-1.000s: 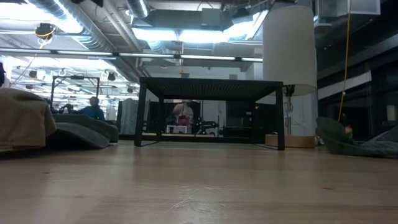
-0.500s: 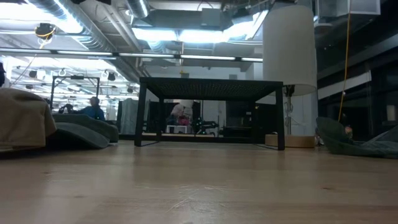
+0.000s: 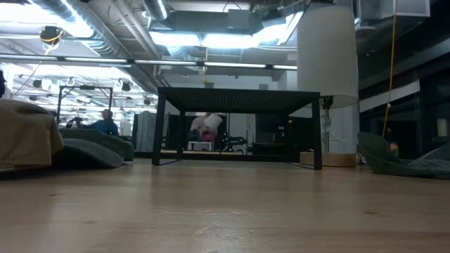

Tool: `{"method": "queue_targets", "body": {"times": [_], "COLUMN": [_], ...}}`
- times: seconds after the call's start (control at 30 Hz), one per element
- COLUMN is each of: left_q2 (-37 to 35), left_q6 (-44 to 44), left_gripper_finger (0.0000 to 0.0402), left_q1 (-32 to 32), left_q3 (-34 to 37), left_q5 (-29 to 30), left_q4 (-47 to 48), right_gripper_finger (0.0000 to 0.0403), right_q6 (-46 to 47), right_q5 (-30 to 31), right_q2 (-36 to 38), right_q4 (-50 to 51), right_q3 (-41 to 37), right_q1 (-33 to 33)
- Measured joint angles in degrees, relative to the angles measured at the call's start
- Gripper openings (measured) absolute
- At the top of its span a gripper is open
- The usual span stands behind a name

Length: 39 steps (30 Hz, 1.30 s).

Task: Pick & Place hat
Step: Put the right brown cap on the shelf

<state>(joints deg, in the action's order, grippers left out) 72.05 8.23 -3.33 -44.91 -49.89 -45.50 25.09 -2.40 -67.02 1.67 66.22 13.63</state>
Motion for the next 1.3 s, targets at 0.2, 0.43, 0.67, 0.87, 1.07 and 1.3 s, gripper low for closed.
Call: {"method": "queue_targets", "body": {"times": [0.2,0.43,0.67,0.87,1.07,1.3], "left_q2": [0.0,-1.5,-1.2,0.8,5.5,12.5], "left_q6": [-1.8,-7.5,-7.6,-6.5,-4.6,-8.5], "left_gripper_finger": [0.0002,0.0002,0.0002,0.0002,0.0002,0.0002], "left_q1": [-0.5,2.3,6.6,4.4,1.5,0.7], "left_q3": [0.0,0.0,0.0,0.0,-4.9,-13.5], "left_q5": [-18.3,-9.2,-1.2,1.4,0.6,-10.0], "left_q4": [-7.0,-4.2,1.4,0.2,0.3,0.7], "right_gripper_finger": [0.0014,0.0014,0.0014,0.0014,0.0014,0.0014], "right_q6": [0.0,0.1,-0.4,-2.1,-3.0,-3.2], "right_q5": [-3.0,-5.3,-6.1,-3.0,-1.9,-0.8], "right_q2": [1.6,2.3,2.9,2.9,2.9,2.4], "right_q4": [-1.5,-4.4,-4.8,-4.8,-4.6,-2.8], "right_q3": [0.0,0.0,0.0,0.0,0.0,0.0], "right_q1": [0.0,1.3,2.9,2.9,2.9,2.9]}}
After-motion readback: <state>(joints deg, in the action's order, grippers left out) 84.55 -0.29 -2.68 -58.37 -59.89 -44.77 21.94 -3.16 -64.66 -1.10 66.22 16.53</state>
